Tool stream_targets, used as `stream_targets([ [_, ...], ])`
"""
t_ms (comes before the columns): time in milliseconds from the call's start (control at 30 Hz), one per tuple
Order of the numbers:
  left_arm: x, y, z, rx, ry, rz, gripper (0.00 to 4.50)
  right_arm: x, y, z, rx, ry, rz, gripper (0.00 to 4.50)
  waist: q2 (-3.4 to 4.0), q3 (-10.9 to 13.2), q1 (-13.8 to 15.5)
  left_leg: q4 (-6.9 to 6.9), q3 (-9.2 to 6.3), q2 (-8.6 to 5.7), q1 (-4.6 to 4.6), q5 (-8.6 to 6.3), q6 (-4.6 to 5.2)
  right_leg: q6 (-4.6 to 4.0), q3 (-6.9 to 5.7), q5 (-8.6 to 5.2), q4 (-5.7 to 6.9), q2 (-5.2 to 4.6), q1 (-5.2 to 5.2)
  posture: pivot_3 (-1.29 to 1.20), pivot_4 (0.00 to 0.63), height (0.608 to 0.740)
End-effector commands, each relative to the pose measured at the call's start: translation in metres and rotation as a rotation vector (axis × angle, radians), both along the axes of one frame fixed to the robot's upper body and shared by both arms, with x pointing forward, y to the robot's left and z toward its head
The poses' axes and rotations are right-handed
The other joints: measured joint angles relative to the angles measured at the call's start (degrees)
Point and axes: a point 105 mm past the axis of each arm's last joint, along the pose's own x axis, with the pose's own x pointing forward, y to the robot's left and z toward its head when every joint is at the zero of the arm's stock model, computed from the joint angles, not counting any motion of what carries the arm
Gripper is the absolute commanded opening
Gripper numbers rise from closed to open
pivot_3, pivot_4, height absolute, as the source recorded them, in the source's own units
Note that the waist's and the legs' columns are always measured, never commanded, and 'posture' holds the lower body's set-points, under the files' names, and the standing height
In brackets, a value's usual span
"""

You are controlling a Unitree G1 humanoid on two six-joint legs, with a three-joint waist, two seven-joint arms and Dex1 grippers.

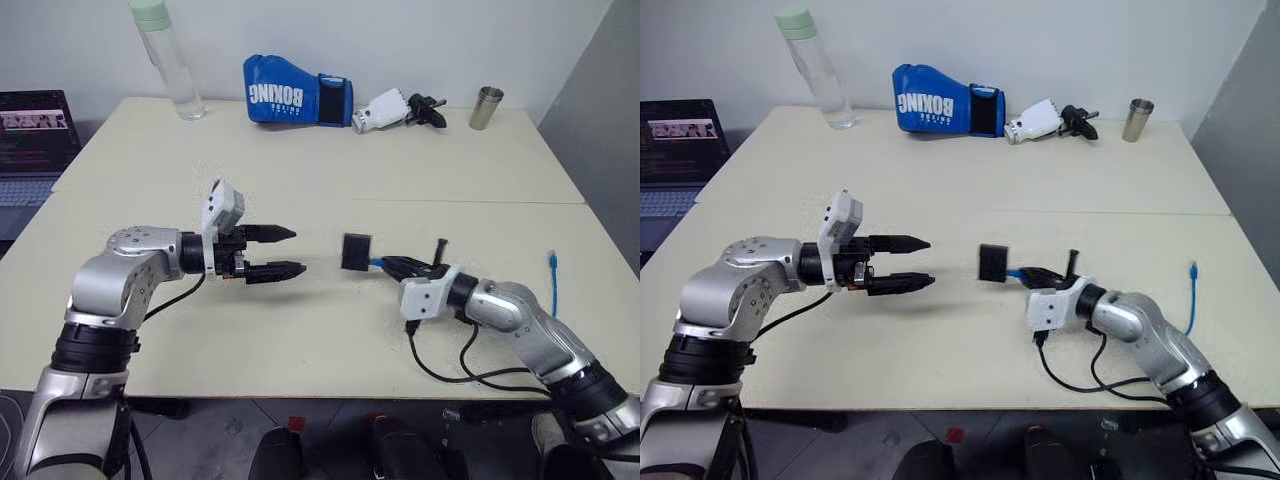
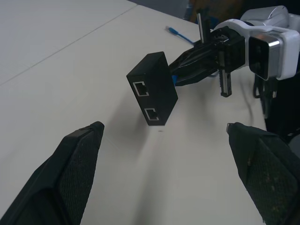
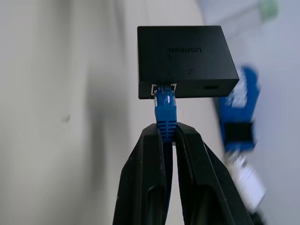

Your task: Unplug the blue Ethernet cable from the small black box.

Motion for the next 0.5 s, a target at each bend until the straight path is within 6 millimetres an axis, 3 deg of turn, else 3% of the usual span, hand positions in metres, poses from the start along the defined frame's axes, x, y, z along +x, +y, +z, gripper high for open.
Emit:
stream_targets([
  [33, -0.005, -0.001, 0.014, -0.031, 0.038, -0.052, 4.5, -0.004, 0.014, 0.023, 0.02, -0.121, 0.094, 0.06, 0.0, 0.0, 0.0, 0.0, -0.01, 0.0, -0.01, 0.01, -0.02, 0.0, -0.01, 0.0, 0.0, 0.0, 0.0, 0.0, 0.15, 0.74],
  [167, -0.003, -0.002, 0.015, -0.054, 0.095, -0.054, 4.5, -0.004, 0.025, 0.035, 0.019, -0.184, 0.161, 0.06, 0.0, 0.0, 0.0, 0.0, -0.01, 0.0, 0.0, 0.11, -0.19, -0.01, -0.02, 0.0, -0.01, -0.03, 0.01, 0.0, 0.15, 0.74],
  [400, 0.003, -0.005, 0.018, -0.091, 0.091, -0.043, 4.5, -0.002, 0.027, 0.034, 0.015, -0.169, 0.18, 0.06, 0.0, 0.0, 0.2, 0.01, 0.0, 0.0, 0.0, 0.12, -0.21, -0.02, -0.03, 0.0, 0.0, -0.08, 0.01, 0.0, 0.15, 0.74],
  [500, 0.003, -0.009, 0.017, -0.106, 0.09, -0.051, 4.01, -0.001, 0.028, 0.034, 0.019, -0.159, 0.177, 0.06, 0.0, 0.0, 0.2, 0.01, 0.0, 0.0, 0.0, 0.12, -0.22, -0.02, -0.02, 0.0, 0.0, -0.08, 0.01, 0.0, 0.15, 0.74],
])
